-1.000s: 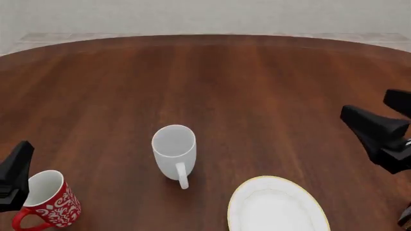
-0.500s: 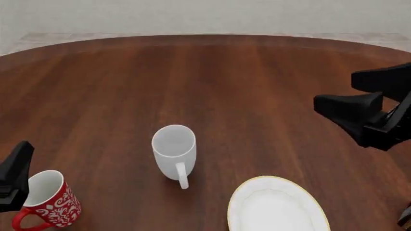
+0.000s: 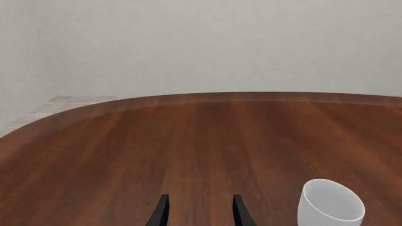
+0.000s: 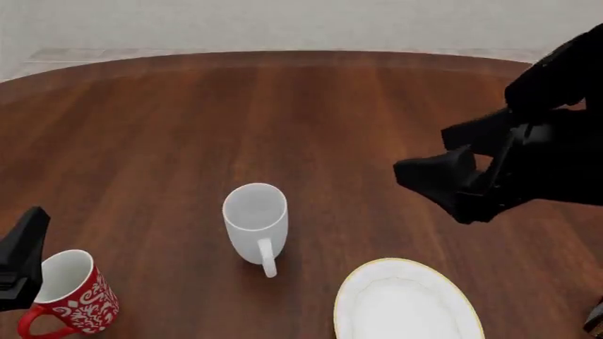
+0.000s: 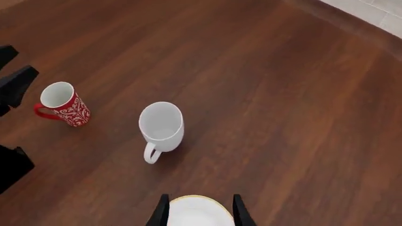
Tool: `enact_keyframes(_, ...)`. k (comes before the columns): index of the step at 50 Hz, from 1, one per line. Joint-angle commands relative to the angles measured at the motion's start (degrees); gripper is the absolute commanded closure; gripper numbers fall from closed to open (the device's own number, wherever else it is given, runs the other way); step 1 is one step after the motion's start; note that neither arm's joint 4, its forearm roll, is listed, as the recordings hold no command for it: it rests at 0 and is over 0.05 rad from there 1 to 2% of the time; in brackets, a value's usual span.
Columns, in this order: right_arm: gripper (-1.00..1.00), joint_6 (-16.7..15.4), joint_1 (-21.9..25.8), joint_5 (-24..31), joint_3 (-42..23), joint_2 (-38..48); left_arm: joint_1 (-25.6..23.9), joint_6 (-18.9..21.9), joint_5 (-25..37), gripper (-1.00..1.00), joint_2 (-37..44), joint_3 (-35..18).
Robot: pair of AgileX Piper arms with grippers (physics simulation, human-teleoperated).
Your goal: Put the white mug on the plate.
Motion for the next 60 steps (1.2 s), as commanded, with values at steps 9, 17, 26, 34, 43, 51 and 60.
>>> enact_keyframes(9,-1.0,5.9,6.3,-2.7,-0.3,6.2,0.0,0.1,0.5,-1.0,-0.5,0.0)
enact_keyframes(17,-1.0,7.5,7.1,-4.1,-0.3,7.1,0.0,0.1,0.5,-1.0,-0.5,0.0)
enact_keyframes(26,-1.0,10.5,8.6,-7.0,-0.1,9.2,0.0,0.1,0.2,-1.0,-0.1,-0.1)
enact_keyframes(34,-1.0,15.6,10.8,-10.2,0.7,11.0,0.0,0.1,0.2,-1.0,-0.1,-0.1)
enact_keyframes(43,-1.0,20.4,11.1,-14.0,2.9,12.4,0.0,0.1,0.2,-1.0,-0.1,-0.1)
enact_keyframes(51,-1.0,21.4,11.0,-16.0,3.8,13.7,0.0,0.1,0.2,-1.0,-0.1,-0.1)
enact_keyframes(60,-1.0,23.1,11.2,-18.7,5.6,15.2,0.0,0.1,0.2,-1.0,-0.2,-0.1)
